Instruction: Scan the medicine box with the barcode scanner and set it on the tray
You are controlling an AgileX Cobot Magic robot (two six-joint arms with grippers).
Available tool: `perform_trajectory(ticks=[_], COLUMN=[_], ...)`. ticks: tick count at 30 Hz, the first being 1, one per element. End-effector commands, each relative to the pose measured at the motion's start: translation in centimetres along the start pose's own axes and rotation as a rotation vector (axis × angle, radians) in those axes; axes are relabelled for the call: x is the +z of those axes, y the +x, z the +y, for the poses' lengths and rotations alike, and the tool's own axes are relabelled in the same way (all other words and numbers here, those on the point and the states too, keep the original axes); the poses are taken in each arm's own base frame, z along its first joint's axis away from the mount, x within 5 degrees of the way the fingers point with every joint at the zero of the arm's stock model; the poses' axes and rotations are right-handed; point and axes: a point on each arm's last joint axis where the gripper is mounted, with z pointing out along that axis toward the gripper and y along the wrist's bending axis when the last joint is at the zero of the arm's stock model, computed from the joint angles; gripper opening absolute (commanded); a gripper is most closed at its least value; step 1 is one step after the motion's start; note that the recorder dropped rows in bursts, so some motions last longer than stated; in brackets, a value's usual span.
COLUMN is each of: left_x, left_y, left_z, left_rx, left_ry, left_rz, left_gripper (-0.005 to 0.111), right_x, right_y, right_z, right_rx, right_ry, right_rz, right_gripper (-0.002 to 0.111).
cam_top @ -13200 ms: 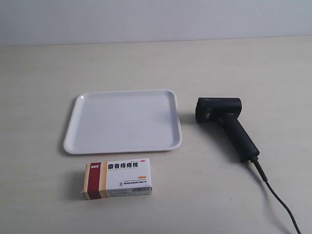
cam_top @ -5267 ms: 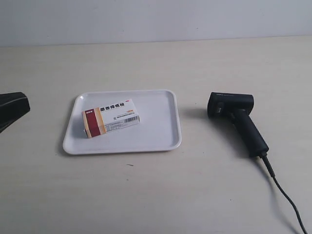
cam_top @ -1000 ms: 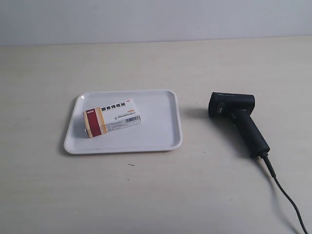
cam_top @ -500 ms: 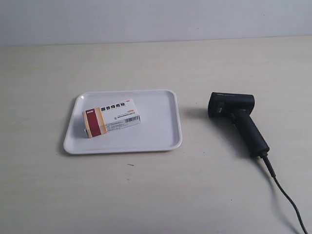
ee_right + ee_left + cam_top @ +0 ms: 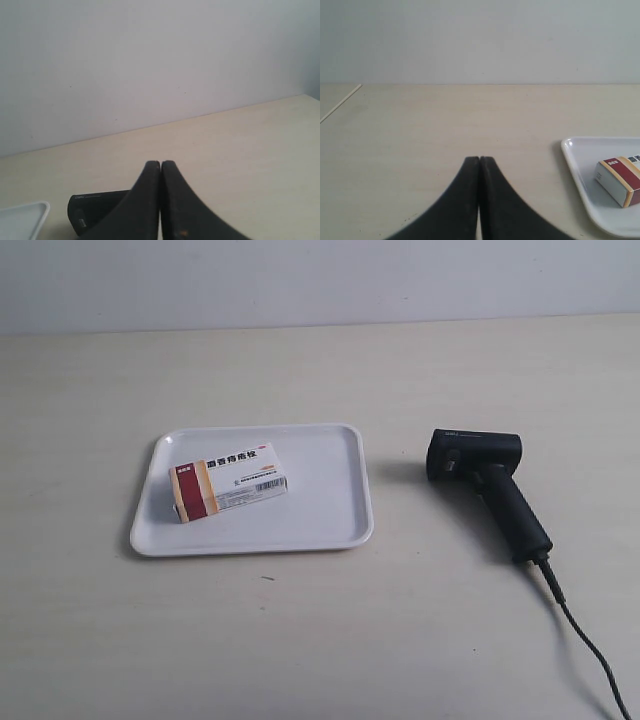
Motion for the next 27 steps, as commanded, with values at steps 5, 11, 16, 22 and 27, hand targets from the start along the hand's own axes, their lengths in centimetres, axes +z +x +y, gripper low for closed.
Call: perform_trajectory(ticks=[5, 11, 16, 22, 27], left_x=[-0.05, -0.05, -0.05, -0.05, -0.05], left_y=[-0.06, -0.06, -0.06, -0.06, -0.06], left_z=[0.02, 0.02, 0.02, 0.02, 0.02], left_rx=[-0.003, -0.003, -0.003, -0.003, -0.003], left_ry=[-0.002, -0.002, -0.002, -0.002, -0.002], left_rz=[-0.009, -0.009, -0.009, -0.009, -0.009], left_gripper=[0.002, 0.002, 0.002, 0.002, 0.002], right_x=[-0.02, -0.02, -0.02, -0.02, -0.02], right_y=[0.1, 0.1, 0.1, 0.2, 0.2], right_z=[-0.06, -0.06, -0.06, -0.08, -0.08], right_rx=[-0.006, -0.006, -0.006, -0.006, -0.006], right_ry=[0.005, 0.005, 0.005, 0.007, 0.007], right_rz=[-0.005, -0.005, -0.005, 0.006, 0.006], right_gripper=[0.0, 0.0, 0.0, 0.0, 0.0])
